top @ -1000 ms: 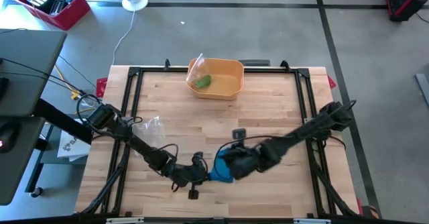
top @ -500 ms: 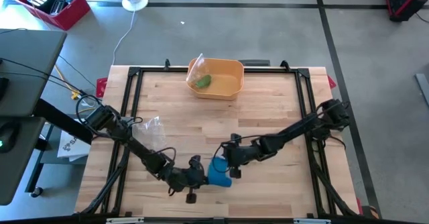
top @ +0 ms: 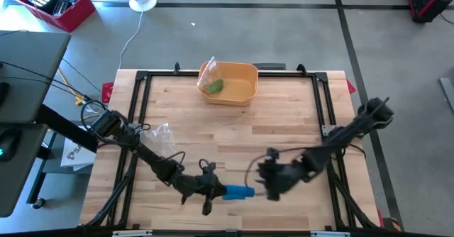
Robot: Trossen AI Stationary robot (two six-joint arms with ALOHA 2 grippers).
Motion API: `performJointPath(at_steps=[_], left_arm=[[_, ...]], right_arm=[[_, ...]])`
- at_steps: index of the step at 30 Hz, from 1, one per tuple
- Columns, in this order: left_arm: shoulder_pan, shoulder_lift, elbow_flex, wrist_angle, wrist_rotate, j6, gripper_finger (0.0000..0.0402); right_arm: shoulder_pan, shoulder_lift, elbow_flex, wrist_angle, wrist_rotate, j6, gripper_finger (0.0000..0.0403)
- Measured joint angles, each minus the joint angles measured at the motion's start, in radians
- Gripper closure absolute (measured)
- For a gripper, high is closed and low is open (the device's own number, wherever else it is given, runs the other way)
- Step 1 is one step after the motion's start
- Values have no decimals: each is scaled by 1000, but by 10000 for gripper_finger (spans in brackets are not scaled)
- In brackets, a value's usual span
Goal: Roll bandage
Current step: Roll the blue bandage
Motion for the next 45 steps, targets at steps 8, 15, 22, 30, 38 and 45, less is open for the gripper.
performJointPath(at_steps=[8, 15, 22, 30, 38, 45], left_arm=[[153, 34, 0, -50, 30, 55, 394], [297, 149, 0, -61, 98, 98, 394], [340, 173, 0, -48, 150, 92, 394], [338, 173, 0, -57, 149, 98, 394], [334, 173, 0, -61, 142, 109, 394], [328, 145, 0, -56, 150, 155, 394]], right_arm=[[126, 31, -1, 139, 19, -64, 247], [13, 193, -1, 205, 25, -180, 247], [-152, 329, -2, 295, 18, -294, 247], [-248, 436, 3, 296, -82, -281, 254], [-182, 441, 2, 290, -83, -213, 391], [11, 293, -3, 291, -101, -67, 399]])
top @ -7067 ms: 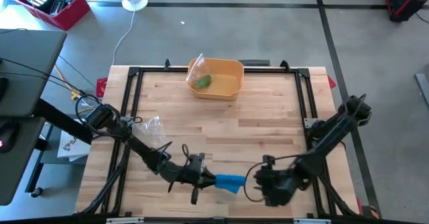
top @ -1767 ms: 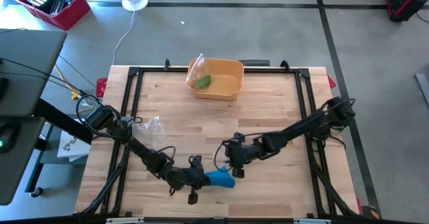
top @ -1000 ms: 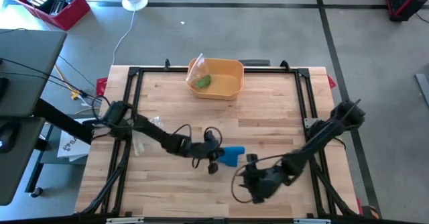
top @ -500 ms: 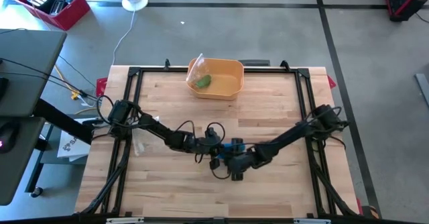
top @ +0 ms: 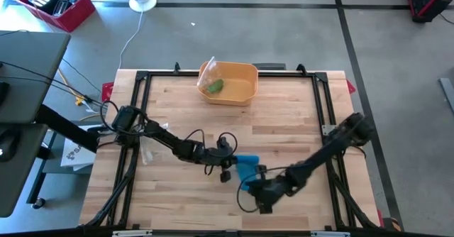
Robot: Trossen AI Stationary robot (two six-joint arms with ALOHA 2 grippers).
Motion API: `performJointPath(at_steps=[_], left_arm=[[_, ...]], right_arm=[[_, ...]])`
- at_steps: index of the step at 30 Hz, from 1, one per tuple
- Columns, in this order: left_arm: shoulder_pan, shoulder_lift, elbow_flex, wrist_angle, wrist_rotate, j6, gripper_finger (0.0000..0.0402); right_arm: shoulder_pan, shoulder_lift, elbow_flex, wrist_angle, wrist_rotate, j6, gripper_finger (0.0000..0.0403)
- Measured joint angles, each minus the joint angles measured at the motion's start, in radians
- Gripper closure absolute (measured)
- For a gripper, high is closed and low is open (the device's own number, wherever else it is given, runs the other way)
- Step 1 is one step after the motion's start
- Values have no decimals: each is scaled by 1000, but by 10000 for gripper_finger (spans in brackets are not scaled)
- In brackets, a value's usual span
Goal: Roll bandage
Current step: Roll the blue bandage
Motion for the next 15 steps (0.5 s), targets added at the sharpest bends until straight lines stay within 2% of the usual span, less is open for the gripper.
performJointPath(at_steps=[6, 10, 15], left_arm=[[-14, -2, 1, 57, 102, 21, 394], [-42, -2, 1, 57, 105, 31, 394], [-79, -4, 2, 97, 103, 24, 394]], right_arm=[[112, -53, 28, 31, 109, 50, 401], [146, -99, 102, -110, 229, 53, 402], [154, -164, 197, -337, 317, 98, 402]])
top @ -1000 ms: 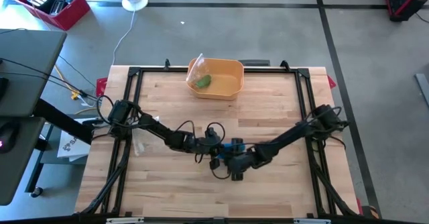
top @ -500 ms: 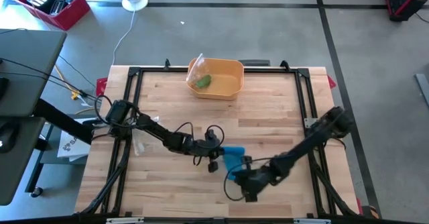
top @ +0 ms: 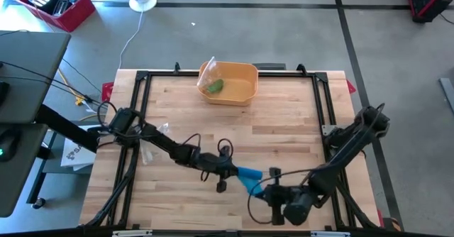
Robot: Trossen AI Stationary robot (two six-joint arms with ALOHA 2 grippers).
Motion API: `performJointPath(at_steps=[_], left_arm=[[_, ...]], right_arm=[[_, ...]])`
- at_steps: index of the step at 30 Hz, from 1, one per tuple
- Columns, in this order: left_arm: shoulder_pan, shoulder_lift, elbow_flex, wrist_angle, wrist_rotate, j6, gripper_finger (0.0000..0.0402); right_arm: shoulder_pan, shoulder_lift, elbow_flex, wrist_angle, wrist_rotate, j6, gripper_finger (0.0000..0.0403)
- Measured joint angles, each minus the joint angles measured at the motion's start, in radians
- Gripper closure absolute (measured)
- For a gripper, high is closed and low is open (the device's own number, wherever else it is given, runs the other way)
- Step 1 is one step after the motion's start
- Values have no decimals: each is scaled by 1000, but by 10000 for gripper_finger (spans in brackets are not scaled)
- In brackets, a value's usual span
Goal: Roll bandage
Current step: Roll the blue bandage
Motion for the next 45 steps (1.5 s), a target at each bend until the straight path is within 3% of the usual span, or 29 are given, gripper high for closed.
performJointPath(at_steps=[4, 8, 11, 18, 26, 37, 45], left_arm=[[-30, -4, -3, 29, -2, -2, 394], [-55, -16, -3, 43, -2, -2, 394], [-65, -16, -3, 44, -16, -13, 394], [-67, -17, -3, 55, -49, -20, 394], [-95, -17, -3, 57, -51, 21, 394], [-156, -26, -2, 98, -47, 41, 394], [-172, -25, -3, 23, -47, 25, 394]], right_arm=[[-46, -30, 22, -162, 43, 67, 402], [-116, -48, 17, -193, 27, 62, 402], [-152, -44, 15, -139, -75, -14, 403], [-177, -20, 15, 115, -452, -206, 403], [-239, -34, 15, -131, -220, 63, 403], [-327, 69, 15, -134, -251, -38, 395], [-339, 183, 15, -65, -314, -54, 300]])
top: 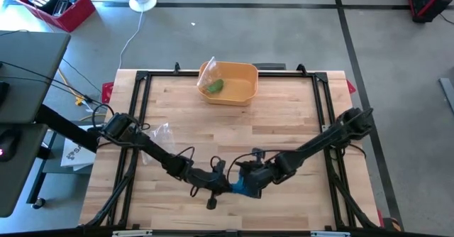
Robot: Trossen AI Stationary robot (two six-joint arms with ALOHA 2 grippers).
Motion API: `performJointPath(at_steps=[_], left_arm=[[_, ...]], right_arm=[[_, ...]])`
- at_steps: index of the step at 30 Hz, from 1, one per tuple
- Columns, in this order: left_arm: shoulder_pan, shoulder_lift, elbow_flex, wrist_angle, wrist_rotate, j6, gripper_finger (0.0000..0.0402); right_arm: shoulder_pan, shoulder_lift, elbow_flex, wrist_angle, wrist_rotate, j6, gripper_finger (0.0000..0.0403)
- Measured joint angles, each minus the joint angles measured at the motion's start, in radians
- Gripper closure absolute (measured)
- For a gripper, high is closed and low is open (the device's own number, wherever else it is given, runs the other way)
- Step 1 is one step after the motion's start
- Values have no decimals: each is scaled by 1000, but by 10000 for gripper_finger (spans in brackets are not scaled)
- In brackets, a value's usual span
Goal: Roll bandage
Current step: Roll the blue bandage
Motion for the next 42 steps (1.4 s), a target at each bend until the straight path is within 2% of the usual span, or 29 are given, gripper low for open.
performJointPath(at_steps=[5, 9, 14, 23, 26, 30, 35, 42], left_arm=[[-7, 0, 0, -67, -19, -19, 394], [-7, 0, 0, -99, -36, -51, 394], [1, 0, 2, -86, -34, -57, 394], [6, 0, 2, -80, -35, -107, 394], [7, 0, 2, -78, -35, -116, 394], [8, 0, 2, -55, -39, -117, 394], [8, 0, 2, -27, -40, -123, 394], [14, -3, 2, -16, -53, -114, 394]], right_arm=[[-9, 34, 0, 3, 4, -14, 230], [-12, 24, 0, 4, 70, -19, 204], [-12, -14, 0, 29, 135, -56, 203], [41, -74, 0, 0, 129, -63, 203], [76, -97, 1, 19, 74, -83, 204], [99, -84, -20, 126, -59, -109, 204], [91, -53, -104, 268, 1, -76, 204], [70, -44, -186, 458, -76, -70, 204]])
